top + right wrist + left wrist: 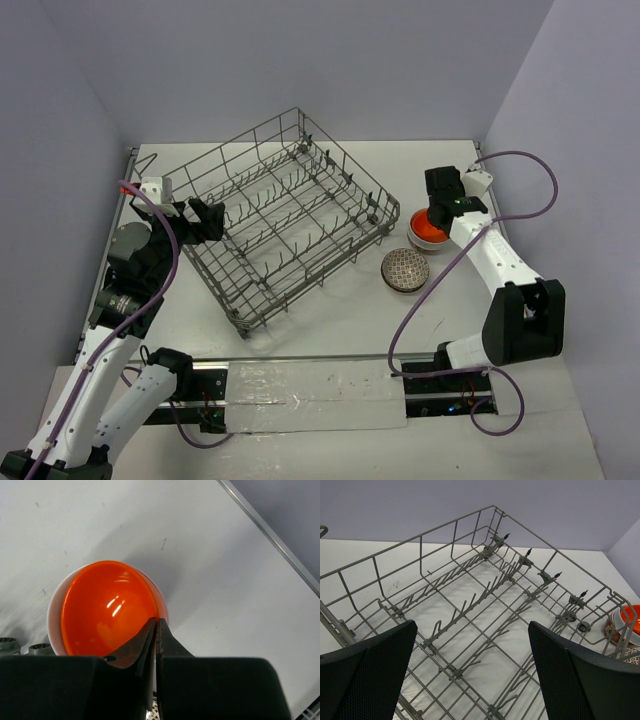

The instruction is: Load the bowls into the dish rack

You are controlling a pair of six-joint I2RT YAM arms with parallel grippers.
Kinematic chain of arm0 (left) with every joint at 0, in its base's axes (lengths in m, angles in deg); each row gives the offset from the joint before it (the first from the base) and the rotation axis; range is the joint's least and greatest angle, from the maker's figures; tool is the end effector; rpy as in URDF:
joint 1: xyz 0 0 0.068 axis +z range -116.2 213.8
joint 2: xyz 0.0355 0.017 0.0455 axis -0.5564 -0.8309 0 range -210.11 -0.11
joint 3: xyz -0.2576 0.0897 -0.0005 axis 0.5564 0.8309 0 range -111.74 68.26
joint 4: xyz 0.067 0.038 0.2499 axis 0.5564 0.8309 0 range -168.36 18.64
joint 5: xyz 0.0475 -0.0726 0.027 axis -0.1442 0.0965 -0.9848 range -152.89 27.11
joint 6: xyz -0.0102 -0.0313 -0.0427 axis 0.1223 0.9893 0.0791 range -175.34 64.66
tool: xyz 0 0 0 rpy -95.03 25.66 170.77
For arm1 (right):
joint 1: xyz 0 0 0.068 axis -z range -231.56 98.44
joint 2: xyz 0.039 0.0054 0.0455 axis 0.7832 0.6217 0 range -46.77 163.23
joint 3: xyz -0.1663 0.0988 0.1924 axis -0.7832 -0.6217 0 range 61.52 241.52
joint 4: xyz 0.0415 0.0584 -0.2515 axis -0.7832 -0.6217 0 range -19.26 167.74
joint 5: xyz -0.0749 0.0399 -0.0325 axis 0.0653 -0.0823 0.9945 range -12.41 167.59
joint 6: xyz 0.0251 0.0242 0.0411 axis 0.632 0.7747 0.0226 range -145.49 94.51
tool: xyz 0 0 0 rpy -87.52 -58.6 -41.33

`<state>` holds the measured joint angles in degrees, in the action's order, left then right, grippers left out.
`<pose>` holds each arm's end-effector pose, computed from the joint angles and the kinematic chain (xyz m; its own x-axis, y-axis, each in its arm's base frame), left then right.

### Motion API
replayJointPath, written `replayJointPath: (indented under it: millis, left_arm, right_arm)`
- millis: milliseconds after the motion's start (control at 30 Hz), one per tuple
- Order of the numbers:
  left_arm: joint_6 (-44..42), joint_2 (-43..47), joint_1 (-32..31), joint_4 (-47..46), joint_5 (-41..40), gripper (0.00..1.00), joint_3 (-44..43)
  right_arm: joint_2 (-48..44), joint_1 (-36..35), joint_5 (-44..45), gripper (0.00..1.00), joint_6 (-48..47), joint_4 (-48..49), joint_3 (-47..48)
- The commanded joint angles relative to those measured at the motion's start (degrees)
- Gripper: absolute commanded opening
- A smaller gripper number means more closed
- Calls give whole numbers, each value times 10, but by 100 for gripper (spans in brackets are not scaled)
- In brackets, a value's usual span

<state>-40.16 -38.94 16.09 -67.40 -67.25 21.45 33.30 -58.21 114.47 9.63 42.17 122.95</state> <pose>0.1514 -0.0455 0.3667 -0.1084 -0.2395 -0.9648 0.2101 0.9431 -0.2577 0.2863 0.0119 0.2690 -0.5118 0.4035 -0.7585 0.6728 0.7372 -0.0618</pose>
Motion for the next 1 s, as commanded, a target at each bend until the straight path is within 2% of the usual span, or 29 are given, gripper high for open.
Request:
replayJointPath:
  millis: [0,300,567,667,767,967]
  left_arm:
    - [-2,4,-2,-20,8,99,4]
    - [-2,3,-2,-21,10,99,4]
    - [-2,4,-2,-21,10,99,3]
    - [-3,5,-3,-20,10,99,4]
    - [-3,5,-3,-20,10,99,4]
    - [-3,6,-3,-19,9,99,4]
  right_arm:
    - [4,0,42,10,12,-4,-3]
    - [18,9,34,19,14,-3,-4]
    - [33,9,30,19,11,2,-3]
    - [39,10,27,28,9,5,-4]
    - [40,9,24,32,4,20,-11]
    - [52,9,19,32,-1,33,-11]
